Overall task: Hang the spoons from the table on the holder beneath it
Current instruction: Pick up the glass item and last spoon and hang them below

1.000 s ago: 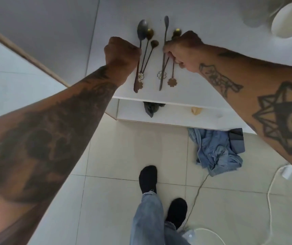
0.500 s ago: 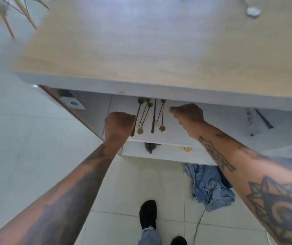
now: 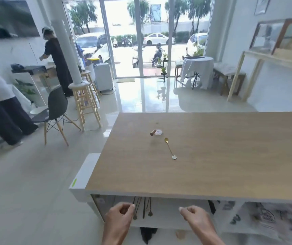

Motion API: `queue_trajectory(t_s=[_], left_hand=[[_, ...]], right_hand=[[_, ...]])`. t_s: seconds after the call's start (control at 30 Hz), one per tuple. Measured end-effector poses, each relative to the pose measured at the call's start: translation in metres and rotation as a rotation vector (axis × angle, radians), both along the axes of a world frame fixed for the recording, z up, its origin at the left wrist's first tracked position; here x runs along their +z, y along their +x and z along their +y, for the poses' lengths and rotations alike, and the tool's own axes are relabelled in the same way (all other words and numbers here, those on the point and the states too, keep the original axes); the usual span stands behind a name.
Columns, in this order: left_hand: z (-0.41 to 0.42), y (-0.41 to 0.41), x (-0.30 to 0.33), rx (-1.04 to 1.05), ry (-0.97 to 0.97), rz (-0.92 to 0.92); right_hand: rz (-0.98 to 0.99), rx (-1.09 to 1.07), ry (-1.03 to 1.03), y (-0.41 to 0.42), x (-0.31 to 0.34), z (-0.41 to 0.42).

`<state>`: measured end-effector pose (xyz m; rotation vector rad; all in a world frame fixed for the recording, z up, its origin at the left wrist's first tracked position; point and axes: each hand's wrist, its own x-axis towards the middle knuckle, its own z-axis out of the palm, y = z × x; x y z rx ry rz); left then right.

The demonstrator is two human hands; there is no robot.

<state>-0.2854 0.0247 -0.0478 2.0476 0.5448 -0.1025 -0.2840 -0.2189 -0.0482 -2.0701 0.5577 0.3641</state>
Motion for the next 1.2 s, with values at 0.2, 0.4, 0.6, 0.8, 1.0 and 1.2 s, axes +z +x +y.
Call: queue_trajectory(t_s=[0.2, 0.4, 0.6, 0.8, 1.0, 1.2], left_hand=[[-0.016, 0.051, 0.07, -0.055, 0.037, -0.221], [-0.029, 0.138, 0.095, -0.076, 0.029, -0.282], [-0.042, 0.233, 0.078, -0.115, -0.023, -0.228], [-0.048, 0.314, 0.044, -0.171, 0.002, -0.121], [-0.058, 0.37, 0.007, -0.214, -0.069, 0.03], [-0.071, 0.389, -0.006, -0.19, -0.183, 0.024]], right_hand=[[-0.151, -0.015, -0.08, 0.042, 0.068, -0.024], [-0.185, -0.037, -0.106, 0.117, 0.091, -0.015], [-0.154, -0.063, -0.168, 0.208, 0.076, 0.003], [-0.006, -0.069, -0.293, 0.281, 0.046, 0.022], [0.134, -0.068, -0.429, 0.324, 0.013, 0.029], [0.193, -0.049, -0.407, 0.345, 0.004, 0.029]])
